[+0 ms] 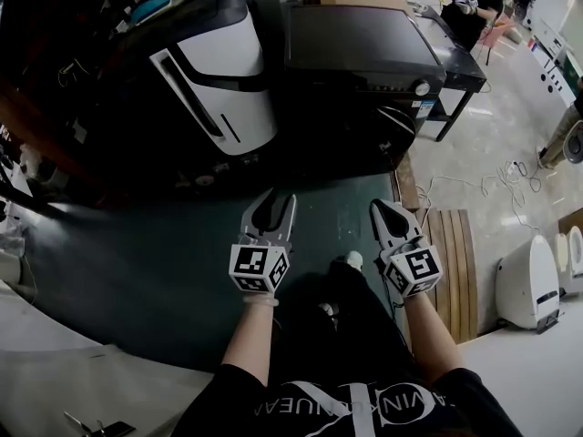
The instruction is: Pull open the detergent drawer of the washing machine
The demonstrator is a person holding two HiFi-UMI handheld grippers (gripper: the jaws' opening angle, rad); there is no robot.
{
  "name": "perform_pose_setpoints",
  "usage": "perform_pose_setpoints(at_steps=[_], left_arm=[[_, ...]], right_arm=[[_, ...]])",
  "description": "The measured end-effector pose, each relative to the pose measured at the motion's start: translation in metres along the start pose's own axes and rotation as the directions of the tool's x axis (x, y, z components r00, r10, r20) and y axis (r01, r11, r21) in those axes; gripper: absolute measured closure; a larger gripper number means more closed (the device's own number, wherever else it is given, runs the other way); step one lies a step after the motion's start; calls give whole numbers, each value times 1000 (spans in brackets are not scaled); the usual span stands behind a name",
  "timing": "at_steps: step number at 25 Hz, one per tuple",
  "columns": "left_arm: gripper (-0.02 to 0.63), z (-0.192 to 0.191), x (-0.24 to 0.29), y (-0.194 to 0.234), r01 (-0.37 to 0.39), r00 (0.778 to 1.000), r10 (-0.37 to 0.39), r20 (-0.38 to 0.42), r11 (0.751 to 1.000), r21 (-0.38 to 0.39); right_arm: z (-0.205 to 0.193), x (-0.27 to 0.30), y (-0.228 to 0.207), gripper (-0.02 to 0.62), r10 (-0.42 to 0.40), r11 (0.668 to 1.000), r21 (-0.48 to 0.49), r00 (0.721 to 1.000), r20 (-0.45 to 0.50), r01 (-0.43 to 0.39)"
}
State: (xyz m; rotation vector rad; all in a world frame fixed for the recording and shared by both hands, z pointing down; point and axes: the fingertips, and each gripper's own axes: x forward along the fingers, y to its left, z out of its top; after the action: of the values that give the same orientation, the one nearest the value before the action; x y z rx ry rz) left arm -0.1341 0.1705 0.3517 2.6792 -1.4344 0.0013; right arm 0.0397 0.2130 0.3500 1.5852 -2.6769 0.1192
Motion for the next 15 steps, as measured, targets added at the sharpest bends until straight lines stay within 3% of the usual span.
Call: perform_pose_setpoints(at_steps=[10,15], left_arm=[[462,-3,72,27,-6,1000,6,7,998,-65],[454,-16,123,40,3,1000,-3,-3,994,-108]], right_arm=[[-8,61,-48,581,35,999,3,999,-22,-34],[-19,101,-77,581,56,998,-5,991,-119,-57]])
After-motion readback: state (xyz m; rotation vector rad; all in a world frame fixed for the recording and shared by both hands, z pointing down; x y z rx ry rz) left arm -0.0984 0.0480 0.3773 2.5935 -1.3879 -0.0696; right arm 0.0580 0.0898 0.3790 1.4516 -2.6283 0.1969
